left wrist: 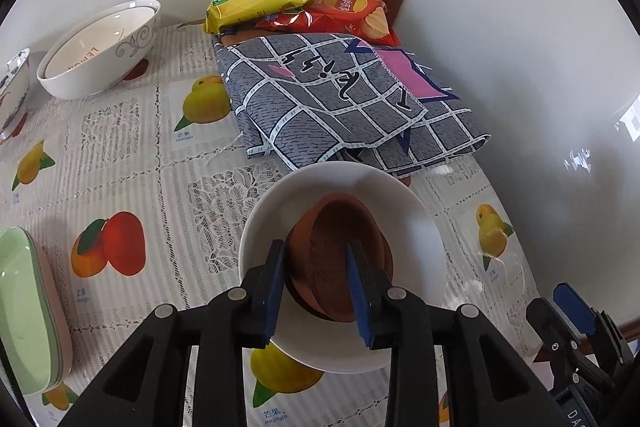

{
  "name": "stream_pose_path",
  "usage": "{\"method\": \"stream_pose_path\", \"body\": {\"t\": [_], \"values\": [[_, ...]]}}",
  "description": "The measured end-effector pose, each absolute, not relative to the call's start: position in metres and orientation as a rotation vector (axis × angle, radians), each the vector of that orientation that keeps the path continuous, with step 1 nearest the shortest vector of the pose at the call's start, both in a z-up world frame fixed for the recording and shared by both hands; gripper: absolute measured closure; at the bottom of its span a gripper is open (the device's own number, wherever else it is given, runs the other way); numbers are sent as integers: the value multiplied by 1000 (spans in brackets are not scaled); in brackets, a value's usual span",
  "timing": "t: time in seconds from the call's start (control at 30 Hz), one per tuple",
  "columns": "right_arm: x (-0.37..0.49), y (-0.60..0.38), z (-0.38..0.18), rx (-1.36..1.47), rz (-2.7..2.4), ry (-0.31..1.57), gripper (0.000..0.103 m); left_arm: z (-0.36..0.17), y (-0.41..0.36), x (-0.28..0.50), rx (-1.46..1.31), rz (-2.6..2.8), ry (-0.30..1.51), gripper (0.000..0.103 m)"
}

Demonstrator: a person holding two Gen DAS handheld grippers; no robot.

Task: Organize plates and bowls
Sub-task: 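Open the left gripper to release the terracotta dish into the bowl, then grasp the rim of the swirl-patterned white bowl with the left gripper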

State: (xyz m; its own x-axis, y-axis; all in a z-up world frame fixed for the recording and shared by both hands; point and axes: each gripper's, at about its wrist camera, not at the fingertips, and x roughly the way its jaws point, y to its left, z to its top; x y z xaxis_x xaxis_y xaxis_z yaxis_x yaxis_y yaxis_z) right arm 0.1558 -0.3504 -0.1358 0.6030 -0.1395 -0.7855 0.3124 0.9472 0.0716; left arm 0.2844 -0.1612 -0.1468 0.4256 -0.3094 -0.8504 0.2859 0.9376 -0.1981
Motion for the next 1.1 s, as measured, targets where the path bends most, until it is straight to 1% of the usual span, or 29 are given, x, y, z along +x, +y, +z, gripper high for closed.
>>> {"method": "stream_pose_path", "body": {"t": [0.07,0.13,0.2,0.63,0.87,1.1], "values": [[155,-349,-135,208,-264,886,48,-145,-161,283,-27,-379,1065,71],[154,-349,-134,207,-263,887,48,-142,-160,281,-32,-387,1058,66],[153,-348,-133,205,-264,886,48,-139,-160,280,-29,-387,1048,63],[151,-332,-122,188,-240,869,48,-114,-133,268,-61,-362,992,62],[161,-321,-119,170,-208,865,48,-121,-116,272,-82,-324,1017,62],[177,-314,-121,186,-154,864,48,-134,-116,280,-80,-315,1050,62]]}}
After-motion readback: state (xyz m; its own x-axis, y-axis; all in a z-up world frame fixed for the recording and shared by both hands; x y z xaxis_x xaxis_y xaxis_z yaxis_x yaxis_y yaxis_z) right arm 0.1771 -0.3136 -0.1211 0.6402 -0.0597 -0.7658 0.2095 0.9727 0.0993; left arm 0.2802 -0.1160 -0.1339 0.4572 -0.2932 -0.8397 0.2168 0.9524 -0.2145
